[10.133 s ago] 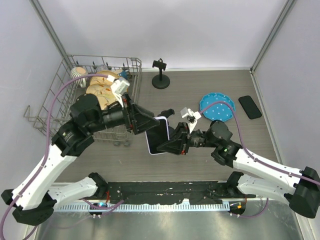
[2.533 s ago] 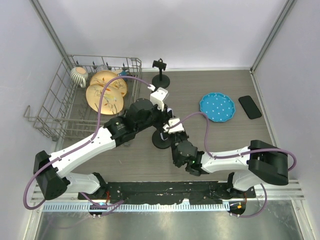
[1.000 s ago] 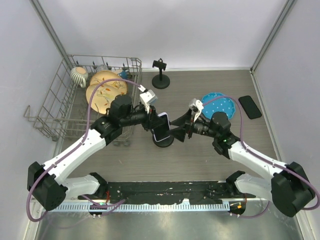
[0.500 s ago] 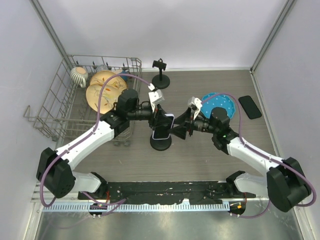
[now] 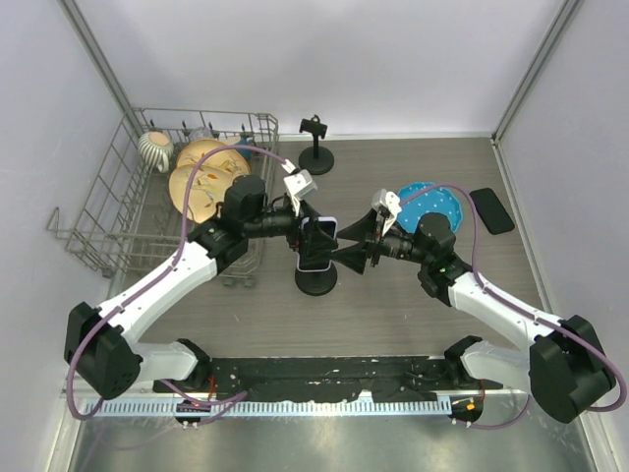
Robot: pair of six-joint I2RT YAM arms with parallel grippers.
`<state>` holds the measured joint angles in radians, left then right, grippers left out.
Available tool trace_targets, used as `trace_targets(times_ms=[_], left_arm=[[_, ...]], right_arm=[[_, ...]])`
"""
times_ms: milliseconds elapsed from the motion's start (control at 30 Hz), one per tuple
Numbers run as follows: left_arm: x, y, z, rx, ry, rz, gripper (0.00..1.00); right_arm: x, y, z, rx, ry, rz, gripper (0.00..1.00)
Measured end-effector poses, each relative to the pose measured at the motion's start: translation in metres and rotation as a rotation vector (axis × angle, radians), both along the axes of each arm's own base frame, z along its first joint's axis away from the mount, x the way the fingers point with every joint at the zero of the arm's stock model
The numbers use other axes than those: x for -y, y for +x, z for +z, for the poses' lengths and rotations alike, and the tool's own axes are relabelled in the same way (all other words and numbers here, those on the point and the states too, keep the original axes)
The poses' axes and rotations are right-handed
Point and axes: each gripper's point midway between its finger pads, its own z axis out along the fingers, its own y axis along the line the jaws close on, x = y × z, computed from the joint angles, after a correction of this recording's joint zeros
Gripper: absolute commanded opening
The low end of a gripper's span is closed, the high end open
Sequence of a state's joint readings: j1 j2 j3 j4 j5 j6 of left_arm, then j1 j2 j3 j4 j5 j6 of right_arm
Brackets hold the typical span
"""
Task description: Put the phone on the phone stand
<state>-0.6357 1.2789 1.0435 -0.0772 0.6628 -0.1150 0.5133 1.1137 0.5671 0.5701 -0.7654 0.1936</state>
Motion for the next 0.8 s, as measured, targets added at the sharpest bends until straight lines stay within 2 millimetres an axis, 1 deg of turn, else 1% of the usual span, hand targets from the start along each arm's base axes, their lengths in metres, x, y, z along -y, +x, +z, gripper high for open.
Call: trace_targets(times_ms=[200, 367, 433, 500, 533, 600, 700, 733, 800], left_arm=[[-0.015, 0.000, 0.021, -0.012, 0.009, 0.088, 0.79], [-0.025, 0.008, 0.033, -0.068, 0.040, 0.134, 0.75], [-0.027, 0.013, 0.033, -0.100, 0.054, 0.124, 0.70], [-0.025, 0.017, 0.029, -0.144, 0.077, 0.102, 0.62], [-0.024, 0.019, 0.024, -0.168, 0.093, 0.088, 0.55], [-0.021, 0.019, 0.012, -0.213, 0.123, 0.055, 0.53], [-0.020, 0.011, -0.006, -0.283, 0.159, 0.000, 0.45], [-0.020, 0.008, -0.010, -0.304, 0.168, -0.013, 0.39], [-0.020, 0.005, -0.013, -0.313, 0.175, -0.027, 0.31]], right_arm=[[0.000, 0.002, -0.001, -0.004, 0.001, -0.009, 0.69], [0.001, 0.005, -0.001, -0.012, 0.004, -0.028, 0.69], [0.001, 0.006, 0.000, -0.015, 0.005, -0.032, 0.69], [0.001, 0.006, -0.001, -0.018, 0.006, -0.034, 0.69], [0.001, 0.006, -0.001, -0.019, 0.006, -0.035, 0.69], [0.001, 0.007, 0.000, -0.019, 0.007, -0.039, 0.68], [0.002, 0.006, 0.000, -0.017, 0.008, -0.042, 0.69], [0.002, 0.006, 0.000, -0.016, 0.008, -0.043, 0.69], [0.003, 0.005, 0.001, -0.011, 0.011, -0.046, 0.68]])
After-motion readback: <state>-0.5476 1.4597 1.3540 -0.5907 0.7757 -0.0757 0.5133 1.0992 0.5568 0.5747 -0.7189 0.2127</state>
